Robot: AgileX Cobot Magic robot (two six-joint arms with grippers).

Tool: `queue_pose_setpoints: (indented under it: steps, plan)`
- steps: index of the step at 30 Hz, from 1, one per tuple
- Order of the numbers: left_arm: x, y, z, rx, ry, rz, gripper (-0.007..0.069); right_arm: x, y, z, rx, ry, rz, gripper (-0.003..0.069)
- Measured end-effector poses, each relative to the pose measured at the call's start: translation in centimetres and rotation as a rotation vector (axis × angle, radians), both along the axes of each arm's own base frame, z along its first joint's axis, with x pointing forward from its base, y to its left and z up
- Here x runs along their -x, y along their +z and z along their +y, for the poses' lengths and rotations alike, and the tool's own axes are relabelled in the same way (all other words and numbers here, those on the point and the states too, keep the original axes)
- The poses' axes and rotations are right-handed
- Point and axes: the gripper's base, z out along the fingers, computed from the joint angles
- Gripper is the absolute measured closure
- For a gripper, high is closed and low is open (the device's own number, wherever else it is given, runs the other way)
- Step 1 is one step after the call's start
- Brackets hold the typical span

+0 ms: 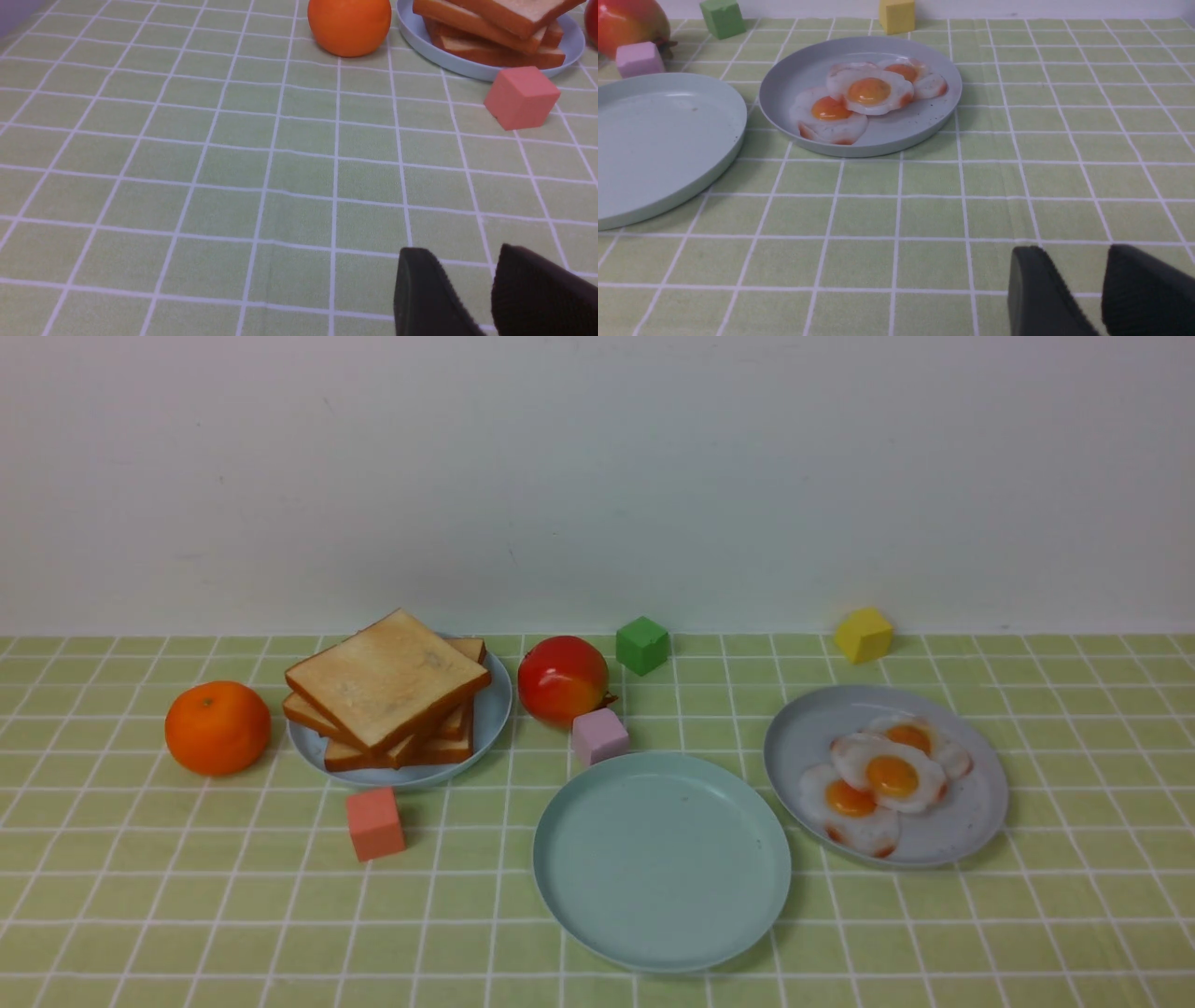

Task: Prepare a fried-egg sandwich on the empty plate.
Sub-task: Use the left arm to grab a slice of bread

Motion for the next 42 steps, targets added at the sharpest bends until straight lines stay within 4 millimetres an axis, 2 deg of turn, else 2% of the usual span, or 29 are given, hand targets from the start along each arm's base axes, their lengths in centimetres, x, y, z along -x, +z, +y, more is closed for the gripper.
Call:
queue_pose_setpoints:
  steps: [7,13,22,26,28,30,31,32,35,37,40,41,42]
  plan:
    - [-0.4,1.4,-0.3,0.005,-0.028,-0.164,0.0386,-0.2,0.3,-0.1,-0.004,-0.013,-0.065,0.0418]
    - [-0.5,2.8,-0.5,0.008,-0.055,-0.317,0.0386,-0.5,2.4,-0.5,-0.002,-0.055,-0.292,0.0418]
    - [-0.5,3.0,-0.5,0.016,-0.058,-0.34,0.0386,-0.4,3.6,-0.7,-0.002,-0.079,-0.423,0.0418]
    - [-0.5,3.8,-0.7,0.254,-0.044,-0.433,0.0386,-0.1,5.1,-1.0,-0.122,-0.116,-0.591,0.0418]
    - [-0.2,5.3,-0.6,0.417,-0.058,-0.597,0.0386,0.6,6.6,-1.4,-0.254,-0.137,-0.78,0.0418]
    - [0.0,5.9,-0.6,0.438,-0.072,-0.67,0.0386,0.9,7.0,-1.5,-0.299,-0.136,-0.839,0.0418]
    - [0.5,7.1,-0.6,0.45,-0.093,-0.787,0.0386,1.1,7.9,-1.5,-0.355,-0.126,-0.888,0.0418]
    - [0.5,7.3,-0.6,0.451,-0.095,-0.797,0.0386,1.1,7.9,-1.5,-0.355,-0.127,-0.889,0.0418]
    - [1.6,11.5,-0.4,0.481,-0.115,-0.94,0.0386,1.3,11.7,-1.3,-0.384,-0.087,-0.915,0.0418]
    - [1.5,14.4,-0.4,0.489,-0.115,-0.946,0.0386,1.3,15.4,-1.1,-0.383,-0.064,-0.922,0.0418]
    - [0.3,19.0,-0.5,0.485,-0.101,-0.855,0.0386,0.2,20.6,-0.9,-0.406,-0.05,-0.84,0.0418]
    - [-1.0,19.8,-0.6,0.484,-0.083,-0.76,0.0386,-0.5,22.6,-0.8,-0.407,-0.048,-0.796,0.0418]
    - [-1.1,20.3,-0.6,0.484,-0.083,-0.756,0.0386,-0.8,22.8,-0.8,-0.405,-0.05,-0.772,0.0418]
